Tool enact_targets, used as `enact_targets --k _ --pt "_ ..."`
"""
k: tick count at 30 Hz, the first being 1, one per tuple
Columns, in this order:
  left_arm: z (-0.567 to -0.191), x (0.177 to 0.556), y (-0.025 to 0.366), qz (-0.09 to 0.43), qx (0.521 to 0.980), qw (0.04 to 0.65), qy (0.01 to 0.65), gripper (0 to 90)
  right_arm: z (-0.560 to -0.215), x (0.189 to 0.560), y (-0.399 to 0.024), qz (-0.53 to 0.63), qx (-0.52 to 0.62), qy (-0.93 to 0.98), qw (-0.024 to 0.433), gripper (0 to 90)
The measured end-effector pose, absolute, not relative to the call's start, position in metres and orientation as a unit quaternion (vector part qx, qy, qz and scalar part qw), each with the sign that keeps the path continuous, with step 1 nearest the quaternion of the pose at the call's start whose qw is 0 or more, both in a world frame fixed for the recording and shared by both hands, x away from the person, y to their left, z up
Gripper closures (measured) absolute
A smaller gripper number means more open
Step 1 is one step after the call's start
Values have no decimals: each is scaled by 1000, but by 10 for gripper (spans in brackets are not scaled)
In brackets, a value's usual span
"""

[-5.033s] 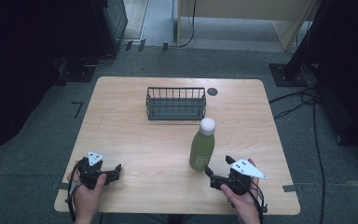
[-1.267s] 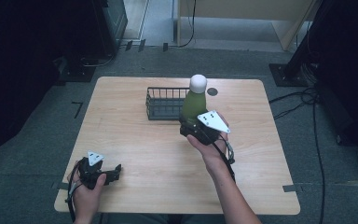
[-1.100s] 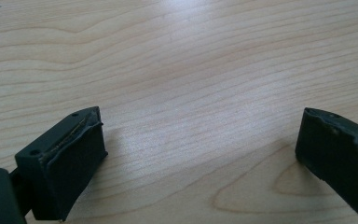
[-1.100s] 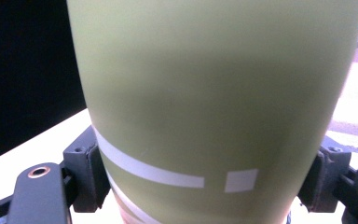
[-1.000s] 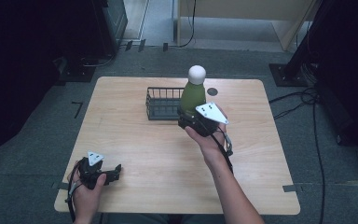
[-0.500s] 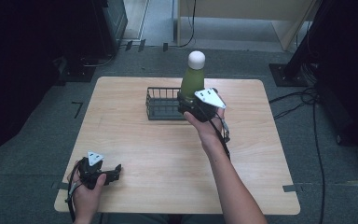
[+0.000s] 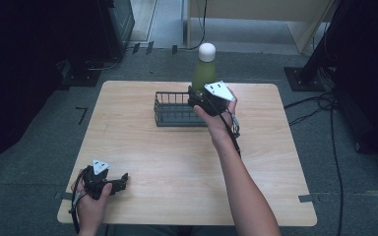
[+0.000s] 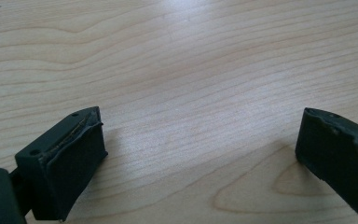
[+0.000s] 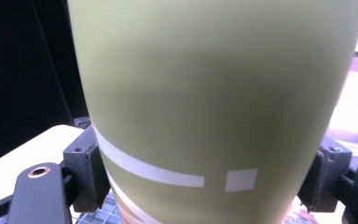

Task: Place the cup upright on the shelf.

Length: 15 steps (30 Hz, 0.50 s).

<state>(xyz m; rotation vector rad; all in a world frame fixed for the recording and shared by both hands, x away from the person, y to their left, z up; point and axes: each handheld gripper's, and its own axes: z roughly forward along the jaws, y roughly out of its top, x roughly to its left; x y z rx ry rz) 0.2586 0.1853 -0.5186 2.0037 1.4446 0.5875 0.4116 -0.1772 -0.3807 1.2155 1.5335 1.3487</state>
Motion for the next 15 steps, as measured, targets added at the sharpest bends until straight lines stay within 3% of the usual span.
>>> enact_targets --k 15 --pt "-519 259 185 221 754 297 543 15 -390 442 -184 513 490 591 384 205"
